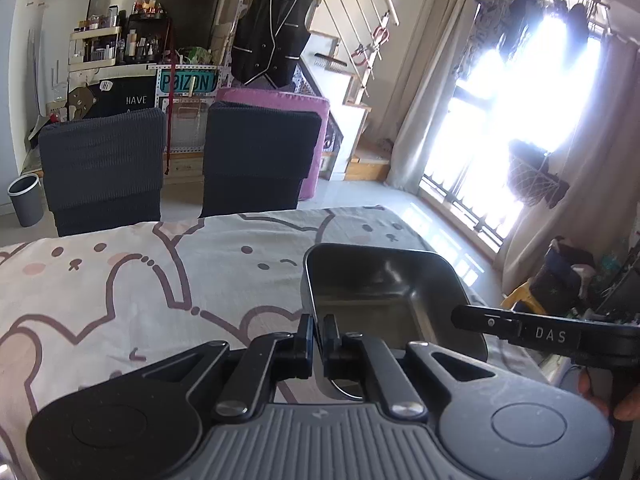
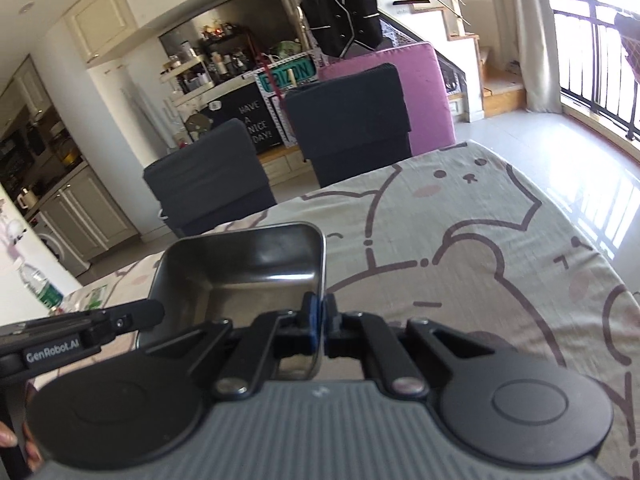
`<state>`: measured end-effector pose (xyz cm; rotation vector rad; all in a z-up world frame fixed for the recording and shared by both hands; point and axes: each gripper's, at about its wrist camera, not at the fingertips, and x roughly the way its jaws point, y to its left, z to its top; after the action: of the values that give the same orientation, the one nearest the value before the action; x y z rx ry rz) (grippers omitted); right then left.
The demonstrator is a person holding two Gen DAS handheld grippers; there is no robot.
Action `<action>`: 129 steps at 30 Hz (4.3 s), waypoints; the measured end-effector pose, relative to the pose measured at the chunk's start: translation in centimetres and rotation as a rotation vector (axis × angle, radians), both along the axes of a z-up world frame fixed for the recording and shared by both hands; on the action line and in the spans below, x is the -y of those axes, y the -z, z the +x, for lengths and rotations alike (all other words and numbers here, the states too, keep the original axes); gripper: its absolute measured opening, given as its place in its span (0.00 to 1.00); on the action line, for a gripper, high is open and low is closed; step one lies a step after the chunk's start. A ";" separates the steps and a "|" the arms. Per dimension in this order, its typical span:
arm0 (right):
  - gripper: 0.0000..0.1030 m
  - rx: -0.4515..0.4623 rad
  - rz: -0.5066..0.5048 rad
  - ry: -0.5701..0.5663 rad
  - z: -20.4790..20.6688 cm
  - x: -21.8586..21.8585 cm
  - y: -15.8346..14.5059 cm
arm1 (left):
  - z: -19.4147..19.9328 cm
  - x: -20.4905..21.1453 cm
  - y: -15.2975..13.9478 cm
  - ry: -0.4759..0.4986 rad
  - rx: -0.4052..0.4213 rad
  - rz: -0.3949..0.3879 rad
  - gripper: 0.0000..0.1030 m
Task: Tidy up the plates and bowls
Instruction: 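Lift and carry the steel tray with both grippers toward the plate stack, then lower the steel tray onto the tablecloth and open both grippers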
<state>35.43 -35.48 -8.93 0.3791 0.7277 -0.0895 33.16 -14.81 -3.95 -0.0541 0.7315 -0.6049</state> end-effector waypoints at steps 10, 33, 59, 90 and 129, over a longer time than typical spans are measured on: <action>0.03 0.015 -0.041 -0.044 -4.3 -0.2 -1.1 | -4.7 -0.6 0.6 0.032 -0.013 -0.057 0.06; 0.06 -0.228 -0.118 -0.106 -4.2 0.9 4.2 | -4.2 3.4 10.3 0.070 -0.270 0.094 0.08; 0.04 -0.390 -0.352 -0.196 -3.2 -1.1 6.6 | -5.4 6.0 12.5 0.172 -0.264 0.268 0.16; 0.25 -0.499 -0.167 -0.167 -1.6 3.6 11.7 | -5.0 6.0 12.9 0.200 -0.276 0.279 0.25; 0.74 -0.371 -0.203 -0.203 -5.0 3.7 8.5 | -5.9 5.2 10.7 0.126 -0.288 0.194 0.88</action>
<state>30.40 -39.20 -17.42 0.0919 1.1100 -0.0407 27.21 -19.96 -14.69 0.0869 1.0765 -0.6502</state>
